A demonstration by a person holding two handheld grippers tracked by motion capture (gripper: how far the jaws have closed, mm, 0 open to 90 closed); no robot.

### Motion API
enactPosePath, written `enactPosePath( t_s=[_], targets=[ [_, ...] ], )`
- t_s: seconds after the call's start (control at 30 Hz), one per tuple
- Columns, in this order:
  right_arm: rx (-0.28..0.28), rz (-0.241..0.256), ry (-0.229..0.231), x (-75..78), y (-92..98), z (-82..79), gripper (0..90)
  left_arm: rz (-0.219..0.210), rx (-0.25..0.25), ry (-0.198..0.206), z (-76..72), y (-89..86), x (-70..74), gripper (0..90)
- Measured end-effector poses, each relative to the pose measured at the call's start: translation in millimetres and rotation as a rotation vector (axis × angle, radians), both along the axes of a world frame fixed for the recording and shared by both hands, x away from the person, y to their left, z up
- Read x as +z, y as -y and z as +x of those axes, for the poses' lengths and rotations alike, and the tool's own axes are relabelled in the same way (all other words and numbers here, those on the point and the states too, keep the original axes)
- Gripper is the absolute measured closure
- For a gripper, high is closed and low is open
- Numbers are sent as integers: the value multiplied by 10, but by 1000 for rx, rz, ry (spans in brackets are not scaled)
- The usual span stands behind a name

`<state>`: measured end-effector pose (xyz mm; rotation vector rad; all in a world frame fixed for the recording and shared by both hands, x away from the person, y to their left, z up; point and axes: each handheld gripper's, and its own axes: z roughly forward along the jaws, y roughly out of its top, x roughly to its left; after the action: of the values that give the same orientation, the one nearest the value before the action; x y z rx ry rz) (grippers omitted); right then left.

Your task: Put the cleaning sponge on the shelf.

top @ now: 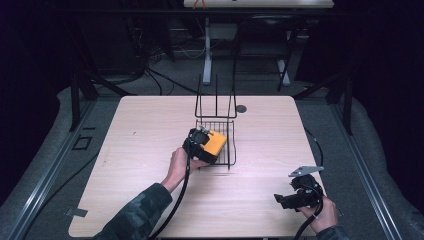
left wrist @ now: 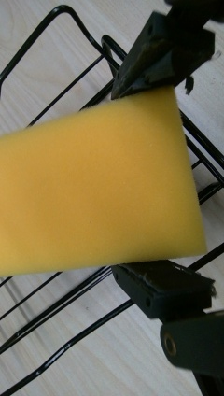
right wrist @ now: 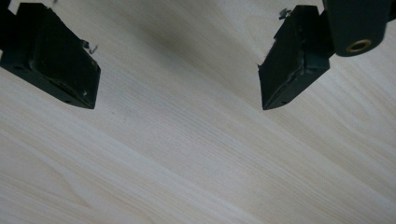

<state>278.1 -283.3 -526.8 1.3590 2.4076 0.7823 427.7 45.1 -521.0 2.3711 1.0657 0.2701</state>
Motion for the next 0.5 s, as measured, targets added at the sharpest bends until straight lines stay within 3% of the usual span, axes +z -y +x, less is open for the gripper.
enactPosePath(
  t_s=[0.5],
  targets=[
    [-4, 1, 5, 5, 0, -4, 111, -52, -10, 38, -70, -112, 145, 69]
  ],
)
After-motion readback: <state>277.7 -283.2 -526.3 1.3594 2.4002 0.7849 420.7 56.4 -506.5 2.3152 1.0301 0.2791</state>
